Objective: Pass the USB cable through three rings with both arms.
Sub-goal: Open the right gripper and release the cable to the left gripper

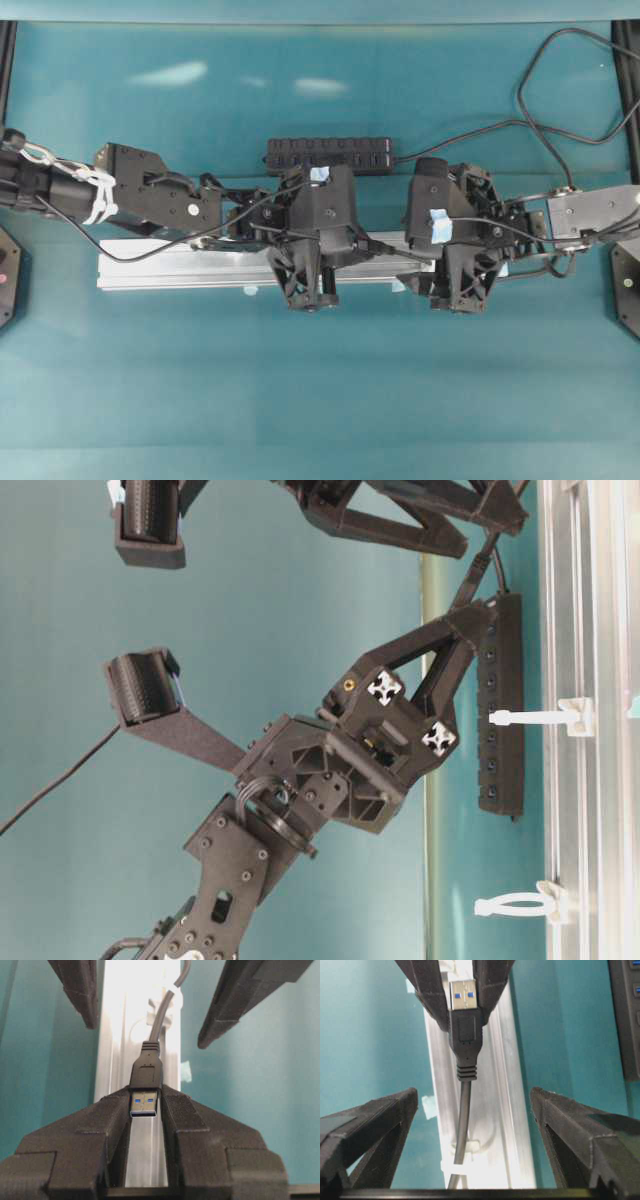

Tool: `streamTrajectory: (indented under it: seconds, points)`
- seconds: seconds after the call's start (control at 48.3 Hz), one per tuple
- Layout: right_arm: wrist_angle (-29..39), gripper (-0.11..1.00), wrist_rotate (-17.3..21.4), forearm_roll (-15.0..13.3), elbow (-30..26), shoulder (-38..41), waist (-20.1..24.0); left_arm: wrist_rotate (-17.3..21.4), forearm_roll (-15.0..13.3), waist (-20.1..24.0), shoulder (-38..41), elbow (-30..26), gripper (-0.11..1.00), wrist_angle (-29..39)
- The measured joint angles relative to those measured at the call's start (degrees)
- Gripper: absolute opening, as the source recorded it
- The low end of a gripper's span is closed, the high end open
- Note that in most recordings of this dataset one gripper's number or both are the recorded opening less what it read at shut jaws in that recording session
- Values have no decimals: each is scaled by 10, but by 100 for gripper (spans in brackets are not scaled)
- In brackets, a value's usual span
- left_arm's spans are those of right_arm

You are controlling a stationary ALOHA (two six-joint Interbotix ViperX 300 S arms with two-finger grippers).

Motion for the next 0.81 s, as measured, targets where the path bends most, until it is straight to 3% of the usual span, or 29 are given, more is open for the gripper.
streamTrajectory:
  seconds: [0.373,0.807]
  points:
    - [-8,74,0,0,-1,12,-4,0,0,0,-2,0,21,0]
    - [-17,53,0,0,0,13,-7,0,0,0,-2,1,21,0]
